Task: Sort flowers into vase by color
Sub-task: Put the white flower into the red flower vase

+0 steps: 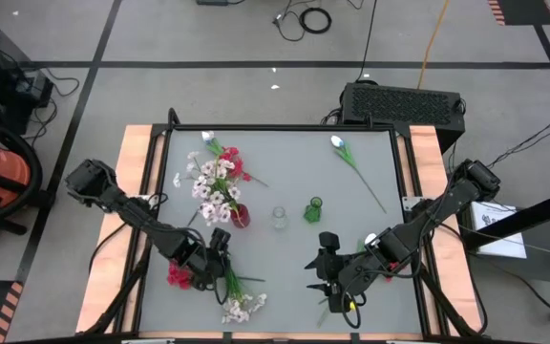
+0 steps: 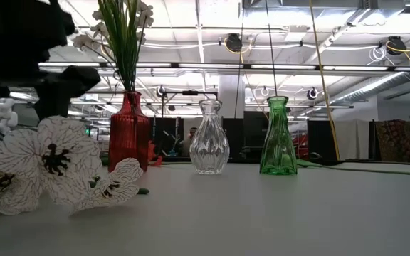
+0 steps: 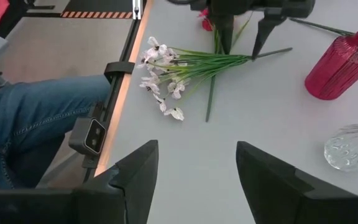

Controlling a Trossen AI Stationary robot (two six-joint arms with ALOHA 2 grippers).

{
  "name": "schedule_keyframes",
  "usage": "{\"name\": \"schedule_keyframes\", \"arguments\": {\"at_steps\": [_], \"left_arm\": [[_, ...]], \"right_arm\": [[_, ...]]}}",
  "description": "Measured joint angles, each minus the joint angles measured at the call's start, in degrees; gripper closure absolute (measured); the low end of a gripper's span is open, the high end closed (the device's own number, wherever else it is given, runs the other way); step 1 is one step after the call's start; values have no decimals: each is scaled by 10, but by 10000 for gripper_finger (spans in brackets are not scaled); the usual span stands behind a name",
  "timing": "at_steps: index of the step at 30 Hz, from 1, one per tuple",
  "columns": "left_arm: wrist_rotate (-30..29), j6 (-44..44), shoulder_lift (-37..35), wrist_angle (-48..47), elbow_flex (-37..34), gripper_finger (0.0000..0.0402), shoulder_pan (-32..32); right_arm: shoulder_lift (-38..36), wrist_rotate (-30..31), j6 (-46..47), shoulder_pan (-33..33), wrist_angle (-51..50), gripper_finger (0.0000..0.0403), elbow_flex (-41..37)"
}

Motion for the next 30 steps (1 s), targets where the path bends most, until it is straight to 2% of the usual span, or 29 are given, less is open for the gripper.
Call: {"name": "schedule_keyframes", "arguments": {"at_steps": [5,8,15,20,26,30], "left_arm": [[-6,15,34,10,0,162,2],[-6,15,42,12,2,182,2],[-13,13,41,21,2,296,-4],[-41,-12,31,-20,34,382,-15],[-51,-59,-13,-72,81,373,-34],[-51,-62,-57,-70,115,377,-63]], "right_arm": [[0,0,0,0,0,195,0],[0,0,-1,0,0,195,0],[0,4,-5,0,2,195,0],[0,5,-21,-3,22,195,0],[0,26,-31,-12,33,195,0],[0,69,-46,-13,34,195,0]]}}
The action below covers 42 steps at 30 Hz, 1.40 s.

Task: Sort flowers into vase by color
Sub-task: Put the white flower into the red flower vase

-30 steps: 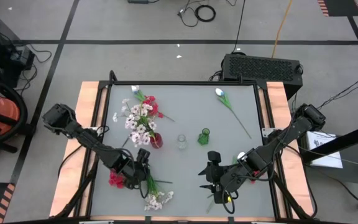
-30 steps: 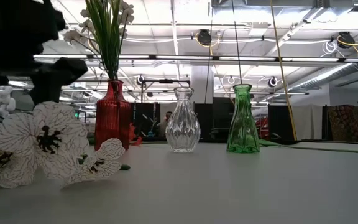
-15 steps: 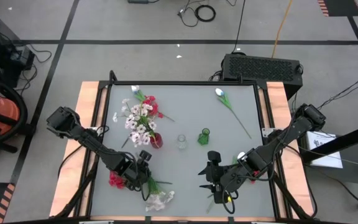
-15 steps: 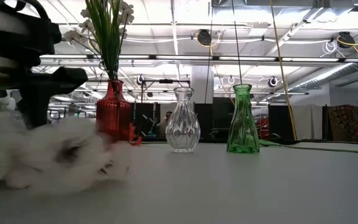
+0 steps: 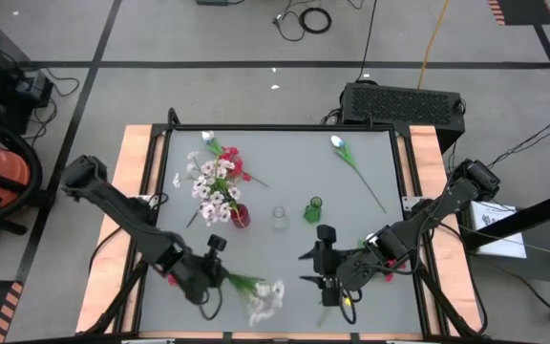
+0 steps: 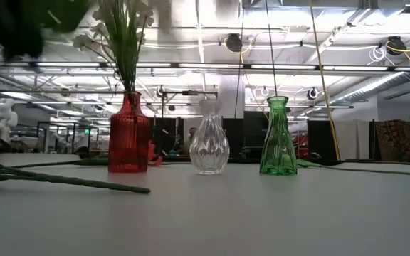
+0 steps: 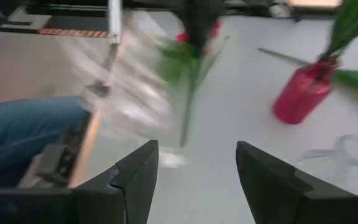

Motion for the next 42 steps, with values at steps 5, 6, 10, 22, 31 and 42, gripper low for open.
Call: {"name": "schedule_keyframes", "arguments": {"at_steps": [5,6,10,22,31,42], "left_arm": [[-55,17,-60,15,43,379,-40],[-77,32,-71,28,47,379,-48],[-185,119,-100,141,50,380,-63],[-252,227,-103,318,50,381,-15],[-214,211,-101,325,50,375,17],[-208,194,-101,322,49,373,52]], "right_arm": [[2,92,-12,-7,4,195,0],[4,110,-12,-10,11,195,0],[21,126,-42,-32,94,195,0],[91,-38,-241,-90,527,177,-1],[91,-100,-256,-116,584,147,-1],[91,-157,-260,-132,633,181,-1]]}}
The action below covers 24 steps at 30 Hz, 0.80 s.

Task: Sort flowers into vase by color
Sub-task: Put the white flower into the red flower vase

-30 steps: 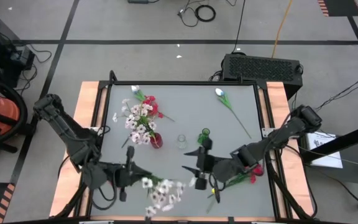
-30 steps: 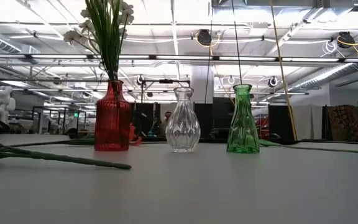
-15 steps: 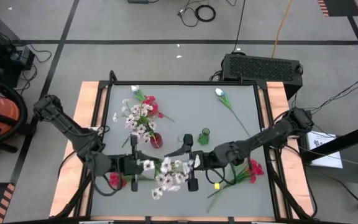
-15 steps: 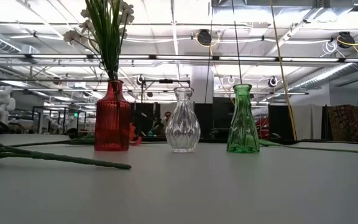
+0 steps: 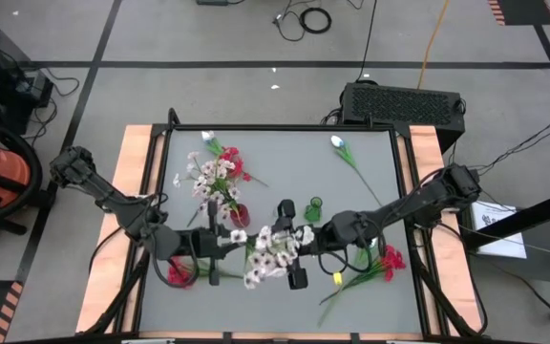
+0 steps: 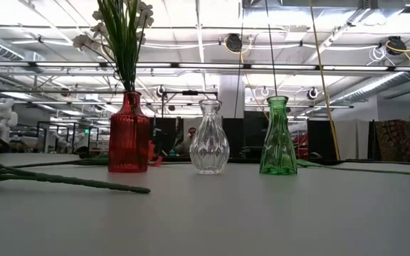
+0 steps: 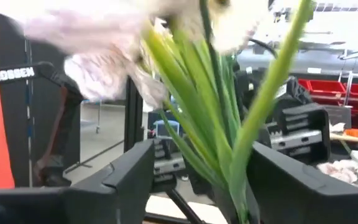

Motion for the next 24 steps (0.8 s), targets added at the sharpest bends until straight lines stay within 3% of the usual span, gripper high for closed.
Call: {"name": "schedule_keyframes", "arguments": {"at_steps": [11,16,24], "left_arm": [[-3,-16,0,-5,0,372,11],[-41,-45,-10,-14,-1,328,8],[-181,-45,-69,-11,-1,211,-39]], "right_arm": [[0,-2,10,-25,2,387,0],[0,15,32,-36,2,392,1],[-5,12,44,-72,1,400,1]]}}
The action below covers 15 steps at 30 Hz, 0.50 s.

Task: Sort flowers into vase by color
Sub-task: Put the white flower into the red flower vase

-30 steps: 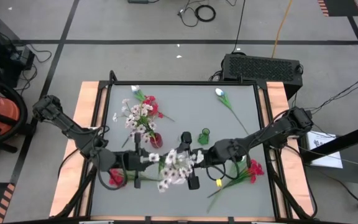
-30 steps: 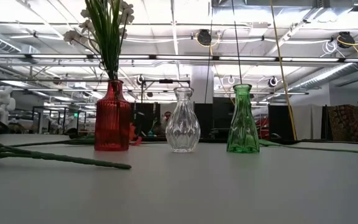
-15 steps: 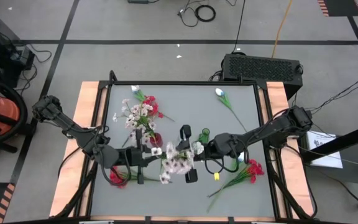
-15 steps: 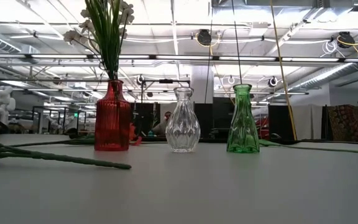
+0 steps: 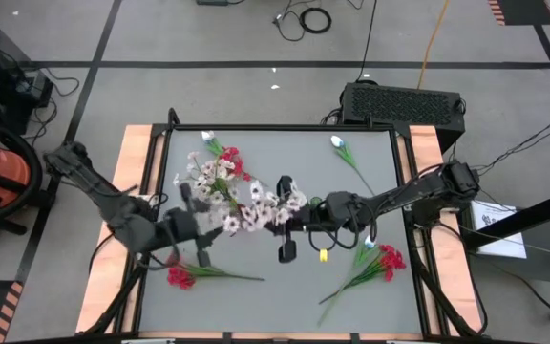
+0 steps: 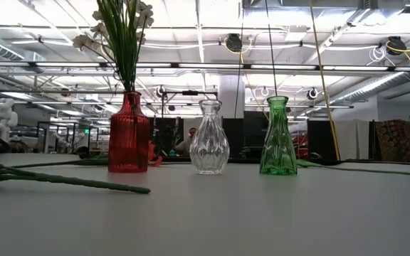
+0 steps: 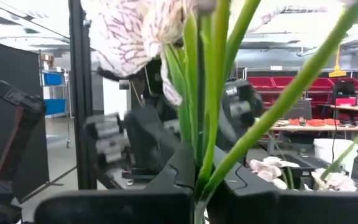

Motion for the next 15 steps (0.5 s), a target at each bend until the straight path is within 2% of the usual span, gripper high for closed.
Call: {"name": "schedule_keyframes", "arguments": {"at_steps": [3,7,11,15], "left_arm": [[-36,-1,-24,-33,0,193,-23],[-38,-22,-43,-54,0,189,-56],[-35,-29,-50,-69,0,189,-91],[-35,-28,-55,-72,0,189,-116]], "right_arm": [[-2,0,13,-18,-12,400,0],[-3,-2,36,-34,-55,401,0],[-6,-44,70,-49,-73,402,0],[-16,-26,59,-60,-82,402,0]]}}
